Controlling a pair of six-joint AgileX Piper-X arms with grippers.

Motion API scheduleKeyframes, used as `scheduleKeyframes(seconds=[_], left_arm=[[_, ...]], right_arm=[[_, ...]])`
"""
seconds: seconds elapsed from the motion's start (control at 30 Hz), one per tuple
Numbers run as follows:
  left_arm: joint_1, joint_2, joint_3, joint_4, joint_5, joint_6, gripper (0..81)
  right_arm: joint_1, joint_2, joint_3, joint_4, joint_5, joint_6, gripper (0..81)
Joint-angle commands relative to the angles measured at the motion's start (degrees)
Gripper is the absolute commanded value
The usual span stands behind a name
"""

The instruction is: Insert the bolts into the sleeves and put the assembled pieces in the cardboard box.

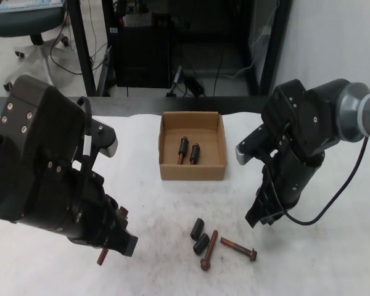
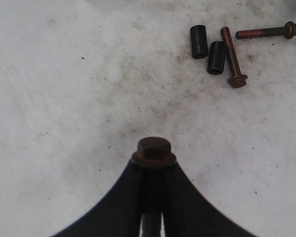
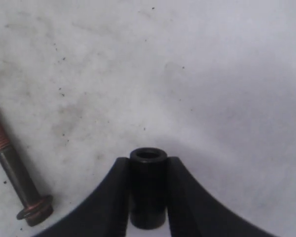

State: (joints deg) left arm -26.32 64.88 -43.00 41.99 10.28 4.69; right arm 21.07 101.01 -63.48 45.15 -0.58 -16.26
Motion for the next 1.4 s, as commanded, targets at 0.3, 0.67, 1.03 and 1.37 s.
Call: scheduleKeyframes(seconds=[0.3,0.67,1.03,1.37], left_arm=[[0.1,-0.9,-0.2,1.2,0.2,-0.3,0.1],[0.1,-0.9,-0.2,1.2,0.2,-0.3,0.1],[0.1,-0.9,-0.2,1.2,0.2,-0.3,0.1],[0.1,-0.9,-0.2,1.2,0.2,-0.3,0.1]], right_arm=[[0.0,-0.3,-0.3,2.5,0.2,0.2,33.0],[0.0,-0.3,4.6,-0.8,0.2,-0.4,32.1],[0.0,-0.3,5.2,-4.3,0.2,-3.2,32.1],[0.0,-0.3,5.2,-6.9,0.2,-6.5,32.1]])
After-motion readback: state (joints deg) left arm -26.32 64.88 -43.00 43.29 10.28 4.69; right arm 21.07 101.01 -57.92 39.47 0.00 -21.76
